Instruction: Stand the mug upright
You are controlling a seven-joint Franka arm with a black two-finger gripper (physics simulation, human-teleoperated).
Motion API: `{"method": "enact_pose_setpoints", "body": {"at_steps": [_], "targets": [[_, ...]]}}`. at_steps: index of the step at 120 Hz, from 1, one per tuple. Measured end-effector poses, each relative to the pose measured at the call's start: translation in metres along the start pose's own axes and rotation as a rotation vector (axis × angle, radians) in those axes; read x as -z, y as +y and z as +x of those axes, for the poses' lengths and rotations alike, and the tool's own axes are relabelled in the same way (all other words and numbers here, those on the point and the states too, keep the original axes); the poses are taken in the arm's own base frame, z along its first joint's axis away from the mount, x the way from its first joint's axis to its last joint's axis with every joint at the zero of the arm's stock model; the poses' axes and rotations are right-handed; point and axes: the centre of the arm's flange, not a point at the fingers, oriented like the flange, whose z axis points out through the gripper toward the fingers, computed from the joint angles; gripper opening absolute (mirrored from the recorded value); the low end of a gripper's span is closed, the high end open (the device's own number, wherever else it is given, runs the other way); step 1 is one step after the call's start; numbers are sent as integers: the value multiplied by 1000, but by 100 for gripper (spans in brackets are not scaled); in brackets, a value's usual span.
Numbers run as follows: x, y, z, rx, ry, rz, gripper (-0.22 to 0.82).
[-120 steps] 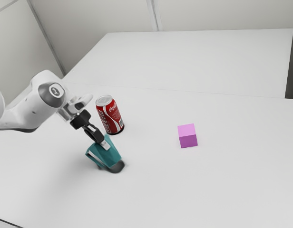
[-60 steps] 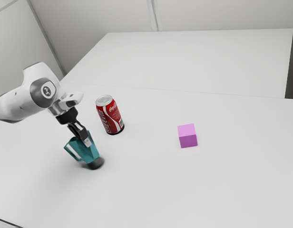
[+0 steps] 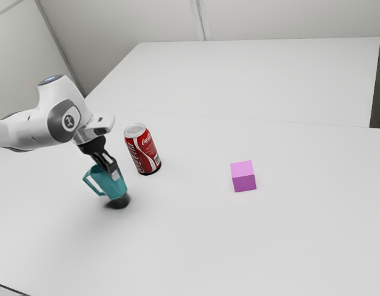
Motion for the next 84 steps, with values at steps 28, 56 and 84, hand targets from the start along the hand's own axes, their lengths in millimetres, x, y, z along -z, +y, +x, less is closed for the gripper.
{"method": "enact_pose_setpoints", "body": {"at_steps": [28,56,84], "targets": [[-13,-5,7,26,56,16,-18],[-33,-5,13,2,27,44,-18],[-38,5,21,-59,2,76,-18]]}}
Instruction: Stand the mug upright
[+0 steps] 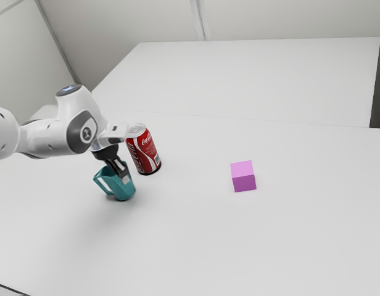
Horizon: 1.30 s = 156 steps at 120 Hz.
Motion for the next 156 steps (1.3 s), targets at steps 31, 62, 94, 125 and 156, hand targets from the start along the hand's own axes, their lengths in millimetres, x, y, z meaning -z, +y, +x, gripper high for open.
{"method": "enact_pose_setpoints", "body": {"at_steps": [31,62,94,125,156], "targets": [[2,20,14,-64,-7,8,30],[39,25,38,-130,18,59,51],[92,25,55,-136,17,93,58],[183,-2,66,21,20,171,60],[243,-11,59,154,14,210,60]]}}
